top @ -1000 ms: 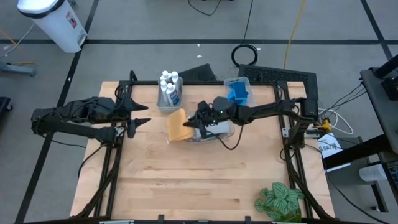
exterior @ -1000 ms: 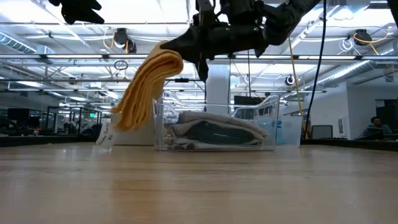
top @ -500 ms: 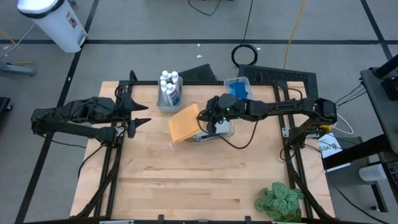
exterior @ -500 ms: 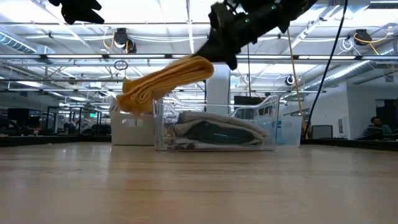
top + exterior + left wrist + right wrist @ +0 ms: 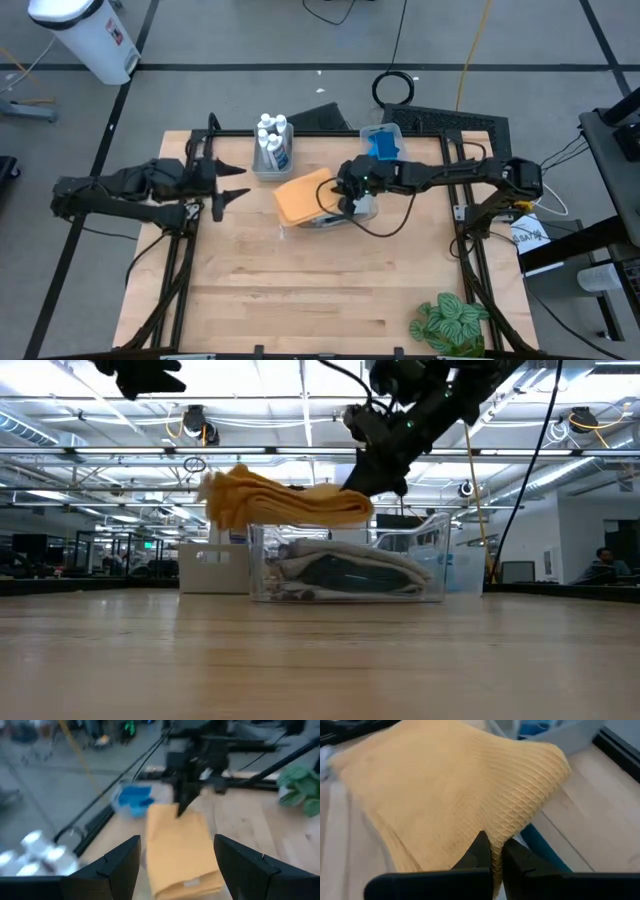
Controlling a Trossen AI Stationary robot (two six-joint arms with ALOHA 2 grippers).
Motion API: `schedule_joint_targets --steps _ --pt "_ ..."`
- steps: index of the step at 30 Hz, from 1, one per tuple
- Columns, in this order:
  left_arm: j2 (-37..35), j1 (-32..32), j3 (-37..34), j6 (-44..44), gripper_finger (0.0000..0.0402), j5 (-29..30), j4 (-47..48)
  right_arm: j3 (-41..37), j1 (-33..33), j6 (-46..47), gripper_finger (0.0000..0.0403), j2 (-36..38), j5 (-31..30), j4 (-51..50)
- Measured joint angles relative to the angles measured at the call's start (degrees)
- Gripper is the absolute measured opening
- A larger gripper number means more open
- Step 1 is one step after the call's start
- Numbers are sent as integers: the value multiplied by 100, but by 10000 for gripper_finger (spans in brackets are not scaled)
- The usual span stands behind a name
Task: Pick & Place Kitchen Items
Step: Put the yellow towel into the transparent bin
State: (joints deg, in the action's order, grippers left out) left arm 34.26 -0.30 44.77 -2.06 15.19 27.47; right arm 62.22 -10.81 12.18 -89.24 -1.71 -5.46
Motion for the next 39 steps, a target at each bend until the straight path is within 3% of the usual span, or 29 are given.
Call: schedule_joint_targets --steps 11,15,19,23,34,39 --pt "-1291 0 -2263 51 255 -17 -1892 -512 -201 266 0 -4 -22 30" --pt "-1804 0 -2888 -35 255 -19 -2221 -564 -274 420 0 12 -20 -79" --pt "-2148 0 -3390 -110 255 -23 -2426 -571 -287 512 0 112 -407 -491" --pt "-2328 0 -3656 -153 255 -25 -2487 -604 -284 568 0 249 -446 -831" --pt "-2382 0 -3811 -160 255 -30 -2479 -1144 -361 697 1 584 -448 -601" --pt "-2382 0 -3811 -151 255 -28 -2477 -1333 -383 812 27 589 -492 -367"
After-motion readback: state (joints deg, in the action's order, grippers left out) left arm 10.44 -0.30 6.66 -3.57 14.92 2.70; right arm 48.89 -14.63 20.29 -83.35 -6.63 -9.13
